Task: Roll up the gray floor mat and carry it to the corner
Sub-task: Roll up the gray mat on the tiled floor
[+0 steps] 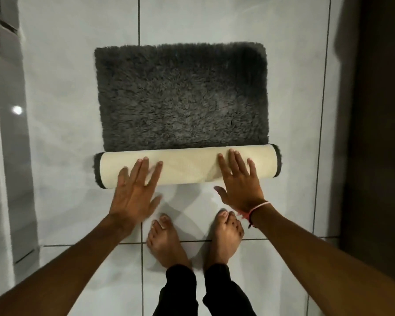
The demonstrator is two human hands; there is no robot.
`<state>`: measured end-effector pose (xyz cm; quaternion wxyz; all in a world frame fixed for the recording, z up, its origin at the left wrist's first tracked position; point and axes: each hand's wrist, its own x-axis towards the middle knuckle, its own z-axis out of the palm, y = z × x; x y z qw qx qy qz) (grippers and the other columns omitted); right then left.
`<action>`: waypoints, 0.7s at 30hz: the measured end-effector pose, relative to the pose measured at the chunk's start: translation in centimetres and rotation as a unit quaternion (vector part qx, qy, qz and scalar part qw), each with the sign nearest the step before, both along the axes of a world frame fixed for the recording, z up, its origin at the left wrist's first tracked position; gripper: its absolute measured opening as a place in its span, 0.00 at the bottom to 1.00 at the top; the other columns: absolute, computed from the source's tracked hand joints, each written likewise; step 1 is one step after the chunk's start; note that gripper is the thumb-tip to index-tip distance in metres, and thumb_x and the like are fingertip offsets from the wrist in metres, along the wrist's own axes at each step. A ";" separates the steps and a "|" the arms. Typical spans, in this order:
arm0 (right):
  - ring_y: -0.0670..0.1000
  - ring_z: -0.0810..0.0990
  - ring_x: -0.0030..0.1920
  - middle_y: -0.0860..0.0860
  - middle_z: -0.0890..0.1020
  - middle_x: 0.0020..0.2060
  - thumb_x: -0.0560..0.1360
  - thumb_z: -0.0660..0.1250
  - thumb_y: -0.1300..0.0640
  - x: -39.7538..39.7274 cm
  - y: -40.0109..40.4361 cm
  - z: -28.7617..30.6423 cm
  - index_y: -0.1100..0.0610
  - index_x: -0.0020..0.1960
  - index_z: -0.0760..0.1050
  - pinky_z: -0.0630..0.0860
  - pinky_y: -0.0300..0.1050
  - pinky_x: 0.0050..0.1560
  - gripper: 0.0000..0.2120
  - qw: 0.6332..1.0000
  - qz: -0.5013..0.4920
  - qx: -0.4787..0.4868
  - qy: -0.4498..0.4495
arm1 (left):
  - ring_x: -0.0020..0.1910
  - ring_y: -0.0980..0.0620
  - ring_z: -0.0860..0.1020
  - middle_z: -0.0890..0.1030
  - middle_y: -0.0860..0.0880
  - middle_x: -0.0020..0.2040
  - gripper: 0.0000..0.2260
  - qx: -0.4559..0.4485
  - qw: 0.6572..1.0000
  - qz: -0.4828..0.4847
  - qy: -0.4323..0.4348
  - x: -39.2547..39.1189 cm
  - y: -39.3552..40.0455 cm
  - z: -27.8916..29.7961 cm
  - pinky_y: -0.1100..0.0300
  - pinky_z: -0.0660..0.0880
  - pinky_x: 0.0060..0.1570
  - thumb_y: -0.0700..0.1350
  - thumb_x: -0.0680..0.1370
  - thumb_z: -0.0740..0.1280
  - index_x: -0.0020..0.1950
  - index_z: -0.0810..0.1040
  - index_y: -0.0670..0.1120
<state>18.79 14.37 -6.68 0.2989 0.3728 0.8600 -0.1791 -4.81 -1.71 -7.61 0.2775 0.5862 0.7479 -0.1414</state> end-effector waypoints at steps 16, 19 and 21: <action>0.64 0.65 0.74 0.60 0.67 0.73 0.78 0.68 0.54 -0.3 -2.4 -1.0 0.56 0.79 0.56 0.56 0.69 0.77 0.35 0.999 0.007 -0.011 -0.045 | 0.72 0.40 0.63 0.61 0.41 0.76 0.46 -0.127 0.991 -0.028 0.019 2.0 -0.4 -0.8 0.40 0.58 0.76 0.48 0.74 0.71 0.82 0.44 0.51; 0.60 0.63 0.77 0.57 0.66 0.76 0.77 0.70 0.53 0.2 -2.2 -0.5 0.53 0.80 0.53 0.55 0.65 0.79 0.39 0.996 0.001 -0.069 -0.055 | 0.74 0.41 0.64 0.64 0.42 0.78 0.41 -0.150 0.988 -0.030 -0.027 1.8 -1.2 -0.3 0.41 0.57 0.78 0.48 0.78 0.67 0.83 0.43 0.52; 0.58 0.60 0.79 0.57 0.62 0.79 0.79 0.67 0.55 0.2 -0.8 0.0 0.52 0.82 0.50 0.54 0.64 0.79 0.38 0.999 -0.011 -0.049 -0.020 | 0.78 0.39 0.60 0.61 0.40 0.79 0.46 -0.112 0.993 -0.026 -0.032 0.5 -0.6 0.3 0.37 0.50 0.79 0.46 0.76 0.70 0.83 0.40 0.52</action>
